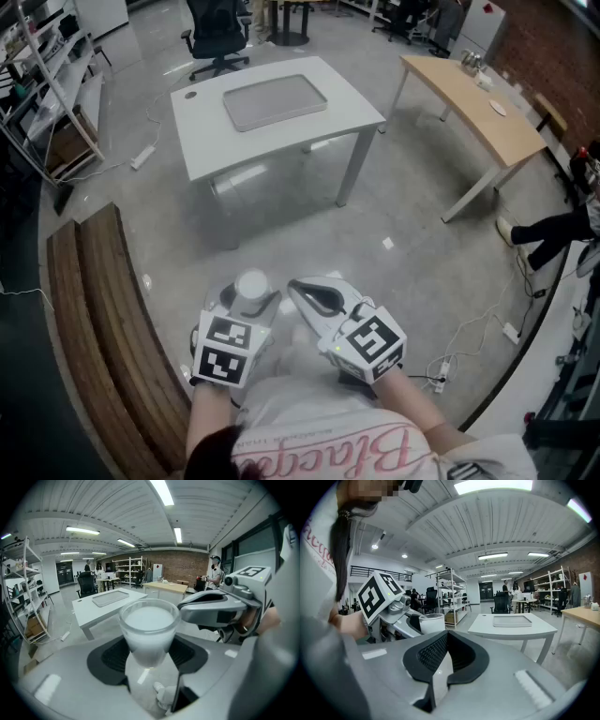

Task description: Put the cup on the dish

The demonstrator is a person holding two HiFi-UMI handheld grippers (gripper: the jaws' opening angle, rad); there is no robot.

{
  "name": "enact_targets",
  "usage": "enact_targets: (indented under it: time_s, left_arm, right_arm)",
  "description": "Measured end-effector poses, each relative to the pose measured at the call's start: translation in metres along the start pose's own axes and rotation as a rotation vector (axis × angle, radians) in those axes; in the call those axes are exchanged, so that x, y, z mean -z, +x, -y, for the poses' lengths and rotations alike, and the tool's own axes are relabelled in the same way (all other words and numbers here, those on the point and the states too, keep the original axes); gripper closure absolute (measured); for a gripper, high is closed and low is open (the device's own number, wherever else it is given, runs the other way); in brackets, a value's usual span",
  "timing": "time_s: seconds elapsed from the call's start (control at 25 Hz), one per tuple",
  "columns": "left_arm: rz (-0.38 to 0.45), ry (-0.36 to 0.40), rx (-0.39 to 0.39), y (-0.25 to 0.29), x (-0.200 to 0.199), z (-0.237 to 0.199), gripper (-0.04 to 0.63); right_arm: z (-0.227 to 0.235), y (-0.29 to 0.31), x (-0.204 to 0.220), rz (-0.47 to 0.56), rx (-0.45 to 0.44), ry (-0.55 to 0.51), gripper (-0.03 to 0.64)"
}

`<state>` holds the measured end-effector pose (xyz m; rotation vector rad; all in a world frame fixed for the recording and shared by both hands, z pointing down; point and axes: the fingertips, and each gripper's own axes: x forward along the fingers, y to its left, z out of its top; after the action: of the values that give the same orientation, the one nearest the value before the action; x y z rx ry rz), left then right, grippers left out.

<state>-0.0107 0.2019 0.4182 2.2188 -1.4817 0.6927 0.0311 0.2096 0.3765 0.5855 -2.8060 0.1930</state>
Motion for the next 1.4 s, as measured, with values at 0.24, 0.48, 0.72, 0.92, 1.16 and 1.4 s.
enact_targets:
  time_s: [0.24,0.48,0.72,0.92,1.16,1.4]
  left_arm:
    - [-0.009,-0.007,-0.024,0.026,-0.019,-0.012,0.341]
    - [0.001,-0.017,-0.069,0.044,-0.040,-0.026,0.341]
    - [-0.024,-0.028,-0.062,0.059,-0.038,-0.027,0.341]
    - [-0.023,-0.019,-0.061,0.073,-0.049,-0.043,0.341]
    - [-0.009,0.021,-0.023,0.097,-0.073,-0.061,0.341]
    - [0.012,0.025,0.003,0.131,-0.093,-0.082,0.341]
  right_arm:
    - [0.029,0.011,-0.013,0.013,-0.029,-0.016,0.615]
    - [0.054,0.019,-0.023,0.025,-0.056,-0.036,0.615]
    - [0.069,0.026,-0.008,-0.007,-0.080,0.027,0.615]
    - [0.085,0.036,-0.017,0.011,-0.058,0.015,0.615]
    - [0.119,0.048,-0.015,0.007,0.009,0.063,0.615]
    - [0.156,0.071,-0.017,-0.005,0.041,0.060,0.615]
